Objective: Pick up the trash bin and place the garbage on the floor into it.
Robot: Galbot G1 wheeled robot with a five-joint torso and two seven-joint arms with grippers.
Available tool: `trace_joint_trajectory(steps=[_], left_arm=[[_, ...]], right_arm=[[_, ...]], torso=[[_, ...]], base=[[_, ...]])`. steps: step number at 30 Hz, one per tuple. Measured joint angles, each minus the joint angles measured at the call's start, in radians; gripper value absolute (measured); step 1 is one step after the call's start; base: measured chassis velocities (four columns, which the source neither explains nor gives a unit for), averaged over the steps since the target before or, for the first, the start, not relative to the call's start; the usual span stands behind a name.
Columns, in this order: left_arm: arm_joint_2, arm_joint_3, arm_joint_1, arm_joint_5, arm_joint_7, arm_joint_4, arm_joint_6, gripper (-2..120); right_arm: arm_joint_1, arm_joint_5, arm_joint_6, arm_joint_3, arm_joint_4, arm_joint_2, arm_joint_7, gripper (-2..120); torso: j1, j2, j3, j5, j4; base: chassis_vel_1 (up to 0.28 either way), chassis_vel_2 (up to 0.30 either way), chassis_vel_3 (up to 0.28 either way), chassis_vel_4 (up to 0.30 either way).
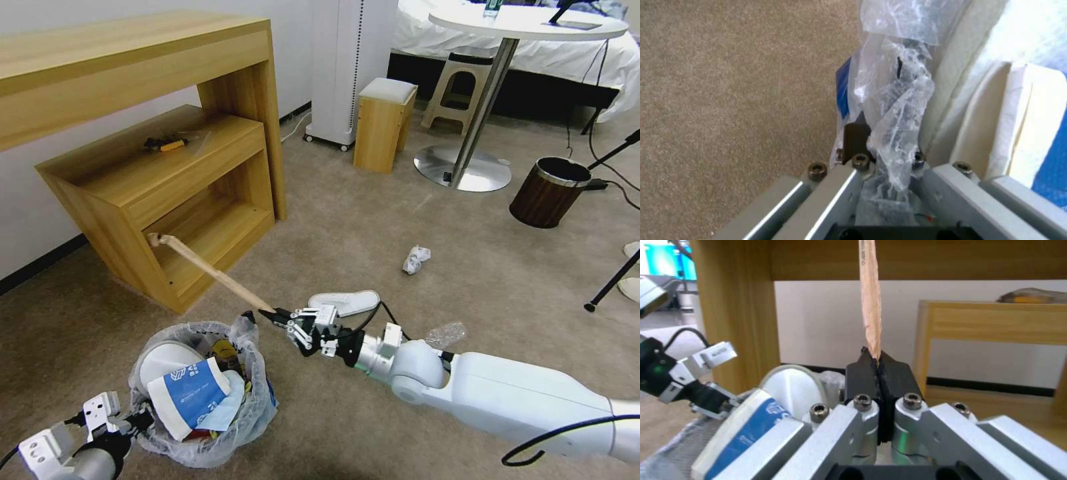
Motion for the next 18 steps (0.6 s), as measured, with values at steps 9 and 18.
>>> trace_joint_trajectory(steps=[9, 18], left_arm=[[-0.01, -0.012, 0.005, -0.003, -0.002, -0.018, 0.0, 0], [-0.009, -0.019, 0.009, -0.009, -0.003, -0.024, 0.001, 0]], right_arm=[[0.074, 0.011, -0.005, -0.103, -0.016, 0.071, 0.025, 0], [0.109, 0.024, -0.013, -0.157, -0.038, 0.116, 0.042, 0]], torso=[[0.0, 0.0, 0.0, 0.0001, 0.0], [0.0, 0.0, 0.0, 0.0001, 0.0]], base=[[0.0, 0.0, 0.0, 0.0], [0.0, 0.0, 0.0, 0.0]])
